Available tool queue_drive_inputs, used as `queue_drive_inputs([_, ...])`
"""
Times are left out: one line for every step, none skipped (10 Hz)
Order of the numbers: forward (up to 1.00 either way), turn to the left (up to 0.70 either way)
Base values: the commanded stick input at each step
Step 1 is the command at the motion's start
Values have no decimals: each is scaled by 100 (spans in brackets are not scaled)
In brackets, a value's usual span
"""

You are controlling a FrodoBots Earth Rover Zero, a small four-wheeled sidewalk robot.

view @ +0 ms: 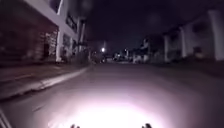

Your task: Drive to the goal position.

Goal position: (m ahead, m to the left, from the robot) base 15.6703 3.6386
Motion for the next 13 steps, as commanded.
queue_drive_inputs([70,0])
queue_drive_inputs([70,0])
queue_drive_inputs([70,0])
queue_drive_inputs([70,0])
queue_drive_inputs([70,0])
queue_drive_inputs([70,0])
queue_drive_inputs([70,0])
queue_drive_inputs([70,0])
queue_drive_inputs([70,0])
queue_drive_inputs([70,0])
queue_drive_inputs([70,0])
queue_drive_inputs([70,0])
queue_drive_inputs([70,0])
